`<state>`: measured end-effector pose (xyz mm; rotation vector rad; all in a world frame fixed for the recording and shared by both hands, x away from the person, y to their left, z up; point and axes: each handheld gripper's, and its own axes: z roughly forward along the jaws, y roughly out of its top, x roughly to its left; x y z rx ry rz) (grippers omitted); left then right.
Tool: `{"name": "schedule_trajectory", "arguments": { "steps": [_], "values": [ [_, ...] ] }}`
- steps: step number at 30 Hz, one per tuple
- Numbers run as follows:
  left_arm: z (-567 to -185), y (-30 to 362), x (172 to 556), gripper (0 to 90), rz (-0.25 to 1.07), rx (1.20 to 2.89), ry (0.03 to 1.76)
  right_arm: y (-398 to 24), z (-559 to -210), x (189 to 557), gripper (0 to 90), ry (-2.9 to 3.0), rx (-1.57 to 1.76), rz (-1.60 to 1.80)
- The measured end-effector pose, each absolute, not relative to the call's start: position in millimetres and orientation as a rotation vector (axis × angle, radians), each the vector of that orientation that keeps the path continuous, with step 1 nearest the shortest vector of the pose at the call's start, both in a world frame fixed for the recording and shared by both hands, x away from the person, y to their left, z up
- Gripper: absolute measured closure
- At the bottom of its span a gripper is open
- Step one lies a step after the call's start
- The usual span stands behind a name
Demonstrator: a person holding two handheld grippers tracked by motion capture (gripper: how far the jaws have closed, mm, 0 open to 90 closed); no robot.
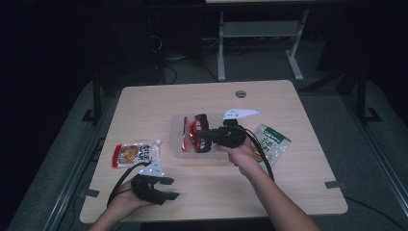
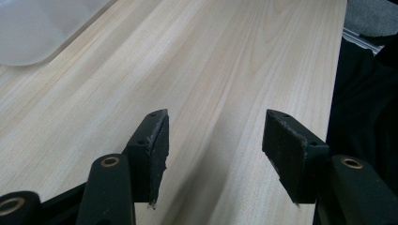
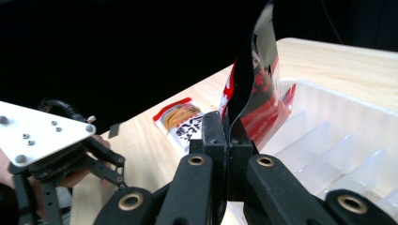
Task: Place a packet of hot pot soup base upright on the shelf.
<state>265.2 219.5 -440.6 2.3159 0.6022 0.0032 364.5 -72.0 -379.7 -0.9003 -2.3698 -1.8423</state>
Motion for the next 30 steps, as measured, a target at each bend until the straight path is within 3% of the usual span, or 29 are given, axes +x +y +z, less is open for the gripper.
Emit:
{"name": "schedule_trajectory", "arguments": {
  "steps": [13,30],
  "values": [
    [-441,219,266,40.9,-0.002,2.338,0.594,-67,-386,366,88.7,-2.373,-0.891,-1.823],
    [-443,218,265,40.9,-0.011,2.339,0.589,-59,-393,366,72.2,-2.425,-0.910,-1.765]
  ]
}}
